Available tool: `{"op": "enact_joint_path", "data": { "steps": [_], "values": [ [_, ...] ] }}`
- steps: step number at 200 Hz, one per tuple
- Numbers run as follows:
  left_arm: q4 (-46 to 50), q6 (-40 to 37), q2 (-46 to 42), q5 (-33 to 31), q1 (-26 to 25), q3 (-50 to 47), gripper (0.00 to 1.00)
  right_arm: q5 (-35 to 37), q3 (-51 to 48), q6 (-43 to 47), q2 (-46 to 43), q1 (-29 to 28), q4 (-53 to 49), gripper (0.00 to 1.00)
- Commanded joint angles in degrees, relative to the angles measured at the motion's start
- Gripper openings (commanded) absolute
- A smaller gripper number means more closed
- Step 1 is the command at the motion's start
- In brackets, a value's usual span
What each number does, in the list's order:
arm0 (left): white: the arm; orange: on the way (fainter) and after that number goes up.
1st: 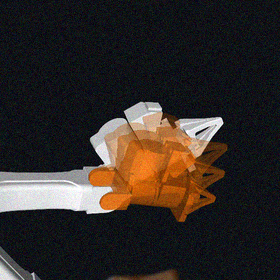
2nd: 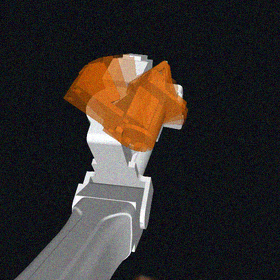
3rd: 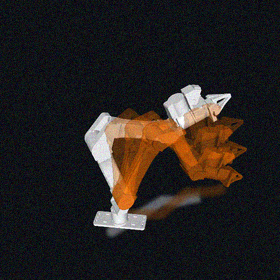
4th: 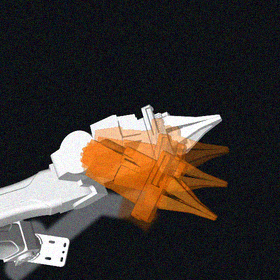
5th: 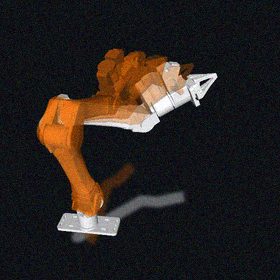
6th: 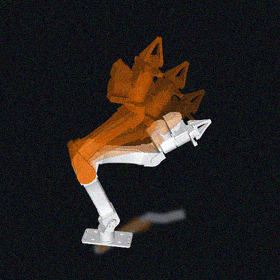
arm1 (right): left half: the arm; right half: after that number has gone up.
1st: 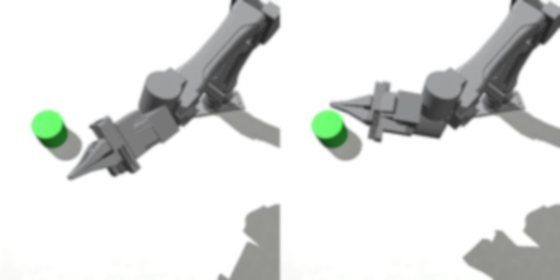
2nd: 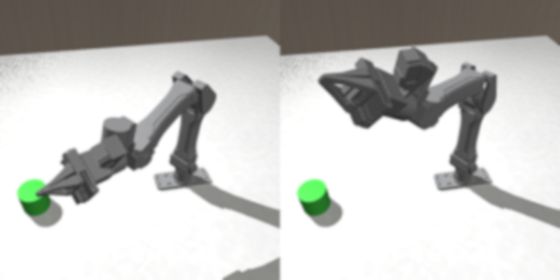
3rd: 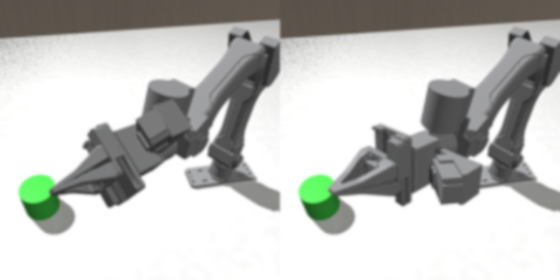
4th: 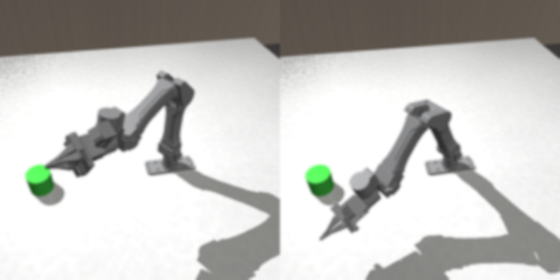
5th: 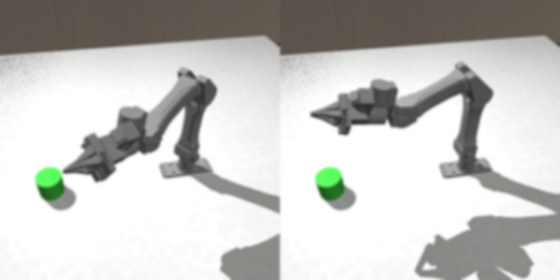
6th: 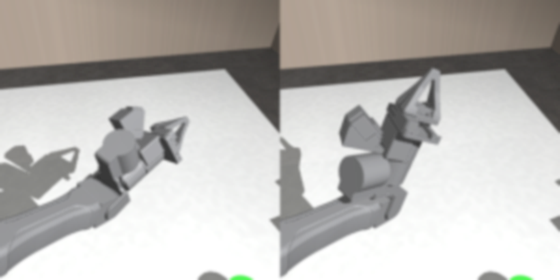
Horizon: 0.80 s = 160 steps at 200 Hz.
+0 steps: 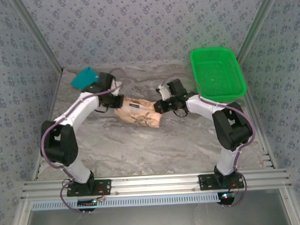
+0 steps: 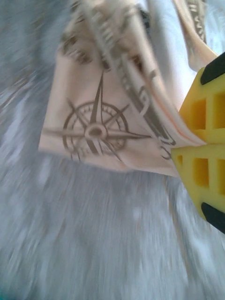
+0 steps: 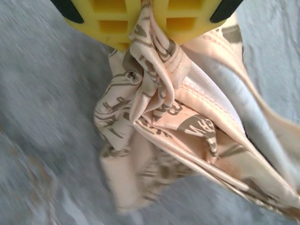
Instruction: Fold the inside-out t-shirt
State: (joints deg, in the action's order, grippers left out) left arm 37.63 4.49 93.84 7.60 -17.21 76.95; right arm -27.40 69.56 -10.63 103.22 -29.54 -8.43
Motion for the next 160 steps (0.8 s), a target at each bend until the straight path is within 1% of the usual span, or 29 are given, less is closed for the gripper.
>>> {"op": "enact_joint_path", "data": {
  "steps": [1,26,36,53,72,86,111,126,141,150,160],
  "values": [
    [5.56,-1.37,-2.41,-4.37,4.64,3.14,0.0,4.04,6.63,-4.43,1.87,-3.99,3.1,0.0],
    [6.71,-3.05,-3.05,-3.69,9.48,5.88,0.0,4.74,13.29,-6.84,6.65,-7.15,5.34,0.0],
    [6.34,-4.68,-3.3,-2.12,11.15,6.88,0.0,4.55,17.05,-7.24,9.23,-8.11,4.8,0.0],
    [7.18,-6.31,-2.47,-0.48,14.12,10.35,0.0,3.69,24.43,-8.0,14.17,-9.49,4.14,0.0],
    [11.49,-7.05,-0.02,0.66,17.13,16.77,0.0,2.19,33.31,-8.71,19.43,-11.13,3.18,0.0],
    [13.22,-8.28,1.1,1.18,18.83,19.53,0.0,0.65,40.64,-9.3,23.72,-12.27,1.59,0.0],
    [14.62,-9.11,2.57,1.65,23.55,23.81,0.0,0.39,56.05,-8.45,32.09,-14.06,-1.4,0.0],
    [14.84,-8.36,3.64,1.65,26.43,27.53,0.0,0.02,67.7,-9.68,38.93,-14.41,-1.94,0.0],
    [13.97,-8.16,4.69,1.62,27.96,31.57,0.0,-0.21,81.44,-11.21,47.26,-14.58,-0.81,0.0],
    [12.98,-8.19,5.78,1.75,28.17,34.09,0.0,0.94,89.58,-11.72,52.39,-14.58,1.02,0.0],
    [11.58,-8.6,7.72,2.68,28.2,37.32,0.0,2.97,94.68,-12.84,56.54,-14.33,5.89,0.0]
  ]
}}
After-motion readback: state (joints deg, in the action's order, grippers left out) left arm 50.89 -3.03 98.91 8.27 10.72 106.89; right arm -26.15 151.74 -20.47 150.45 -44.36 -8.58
